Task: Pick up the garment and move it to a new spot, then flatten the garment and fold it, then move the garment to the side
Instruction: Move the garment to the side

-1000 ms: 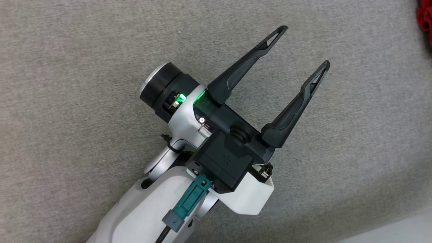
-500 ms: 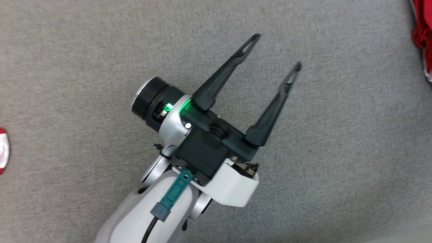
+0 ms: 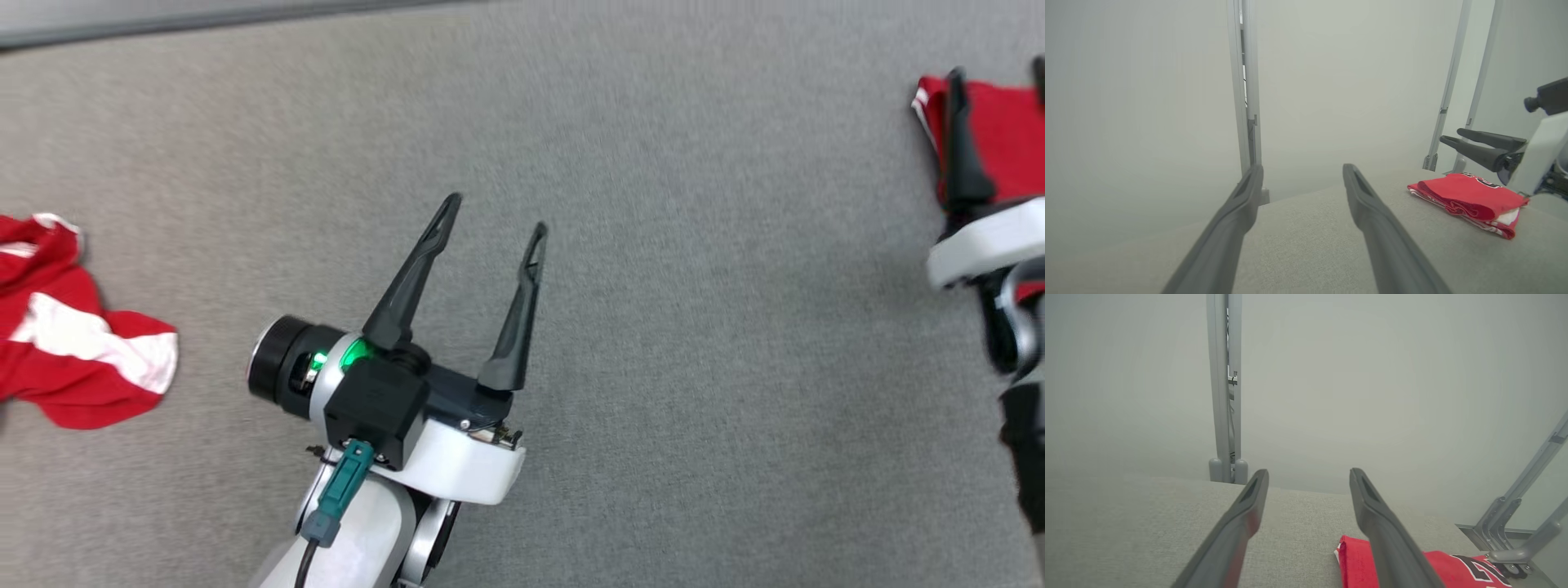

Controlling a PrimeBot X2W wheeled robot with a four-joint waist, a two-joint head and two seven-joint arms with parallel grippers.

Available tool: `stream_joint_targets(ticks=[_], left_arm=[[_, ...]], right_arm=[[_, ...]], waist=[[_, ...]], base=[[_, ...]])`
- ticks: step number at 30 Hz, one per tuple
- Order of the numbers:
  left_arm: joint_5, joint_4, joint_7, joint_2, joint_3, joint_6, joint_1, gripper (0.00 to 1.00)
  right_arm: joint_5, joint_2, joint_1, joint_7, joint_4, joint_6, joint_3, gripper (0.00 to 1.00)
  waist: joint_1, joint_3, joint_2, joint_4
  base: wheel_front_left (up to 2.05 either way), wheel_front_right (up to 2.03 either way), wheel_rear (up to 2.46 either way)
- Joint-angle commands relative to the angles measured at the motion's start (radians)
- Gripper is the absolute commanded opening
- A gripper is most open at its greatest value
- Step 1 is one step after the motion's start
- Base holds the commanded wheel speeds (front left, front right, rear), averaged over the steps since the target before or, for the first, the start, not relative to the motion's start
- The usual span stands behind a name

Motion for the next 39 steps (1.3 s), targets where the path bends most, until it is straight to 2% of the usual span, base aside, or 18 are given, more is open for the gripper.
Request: stream_joint_targets(ticks=[1,5,6,9,17,23,26,31,39], left_arm=[[-0.011,0.019,-0.013,0.006,0.015,0.016,0.027,1.00],[-0.028,0.049,-0.018,0.013,0.043,0.042,0.067,1.00],[-0.049,0.065,-0.023,0.012,0.062,0.055,0.095,1.00],[-0.077,0.082,-0.032,0.011,0.081,0.065,0.129,1.00],[-0.128,0.152,-0.074,0.022,0.136,0.084,0.243,1.00],[-0.132,0.215,-0.093,0.013,0.183,0.088,0.300,1.00],[-0.119,0.208,-0.095,-0.001,0.220,0.073,0.318,1.00],[-0.069,0.184,-0.094,-0.009,0.246,0.002,0.359,1.00],[0.024,0.160,-0.095,-0.026,0.296,-0.071,0.417,1.00]], right_arm=[[0.066,0.015,0.048,-0.006,-0.021,0.000,0.048,1.00],[0.136,0.022,0.109,-0.006,-0.054,0.000,0.124,1.00],[0.166,0.031,0.153,-0.006,-0.073,0.000,0.169,1.00],[0.185,0.042,0.192,-0.006,-0.099,0.000,0.199,1.00],[0.213,0.099,0.362,-0.006,-0.242,0.000,0.200,1.00],[0.208,0.140,0.517,-0.006,-0.357,0.000,0.158,1.00],[0.166,0.140,0.570,-0.006,-0.393,0.000,0.150,1.00],[0.092,0.154,0.647,-0.006,-0.435,0.000,0.125,1.00],[0.069,0.183,0.726,-0.006,-0.456,0.000,0.099,1.00]], waist=[[0.0000,-0.101,0.0000,0.058],[0.0000,-0.160,0.0000,0.074],[0.0000,-0.199,0.0000,0.083],[0.0000,-0.236,0.0000,0.089],[0.0000,-0.327,0.0000,0.092],[0.0000,-0.365,0.0000,0.100],[0.0000,-0.377,0.0000,0.099],[0.0000,-0.394,0.0000,0.096],[0.0000,-0.412,0.0000,0.091]], base=[[0.00,0.00,0.00],[0.00,0.00,0.00],[0.00,0.00,0.00],[0.00,0.00,0.00],[0.00,0.00,0.00],[0.00,0.00,0.00],[0.00,0.00,0.00],[0.00,0.00,0.00],[0.00,0.00,0.00]])
